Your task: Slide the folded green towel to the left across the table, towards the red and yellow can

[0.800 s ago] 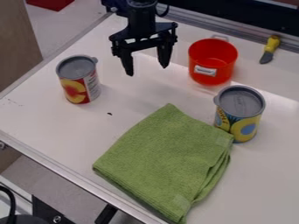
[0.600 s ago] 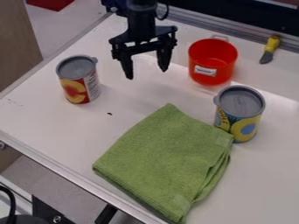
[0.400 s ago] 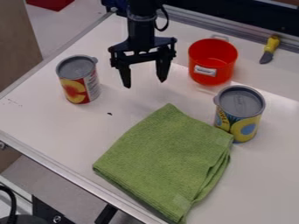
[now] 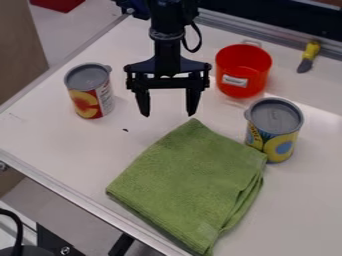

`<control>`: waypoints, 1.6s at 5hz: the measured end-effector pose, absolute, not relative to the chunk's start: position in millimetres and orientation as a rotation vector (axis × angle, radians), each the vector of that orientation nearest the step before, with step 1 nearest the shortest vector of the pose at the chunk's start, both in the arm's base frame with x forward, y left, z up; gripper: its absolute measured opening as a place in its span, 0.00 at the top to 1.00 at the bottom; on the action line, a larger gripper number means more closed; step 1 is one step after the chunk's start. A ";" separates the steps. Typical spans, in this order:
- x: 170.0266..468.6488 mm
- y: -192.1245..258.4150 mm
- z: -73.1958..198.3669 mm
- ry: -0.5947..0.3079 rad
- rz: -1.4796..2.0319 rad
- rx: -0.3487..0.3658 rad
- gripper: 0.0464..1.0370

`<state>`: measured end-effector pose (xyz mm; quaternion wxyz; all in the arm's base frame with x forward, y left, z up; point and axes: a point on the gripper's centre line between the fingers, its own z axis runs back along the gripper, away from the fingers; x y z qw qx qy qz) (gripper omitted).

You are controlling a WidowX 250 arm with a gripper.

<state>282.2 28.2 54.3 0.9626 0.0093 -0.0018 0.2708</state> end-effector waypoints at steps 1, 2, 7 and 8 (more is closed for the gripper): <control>264.0 16.0 51.9 -0.002 0.438 0.001 0.35; 248.7 -0.7 44.5 -0.006 0.337 -0.032 0.65; 232.5 -51.3 27.6 -0.022 0.194 -0.084 0.99; 234.7 -56.8 24.4 -0.031 0.208 -0.090 0.99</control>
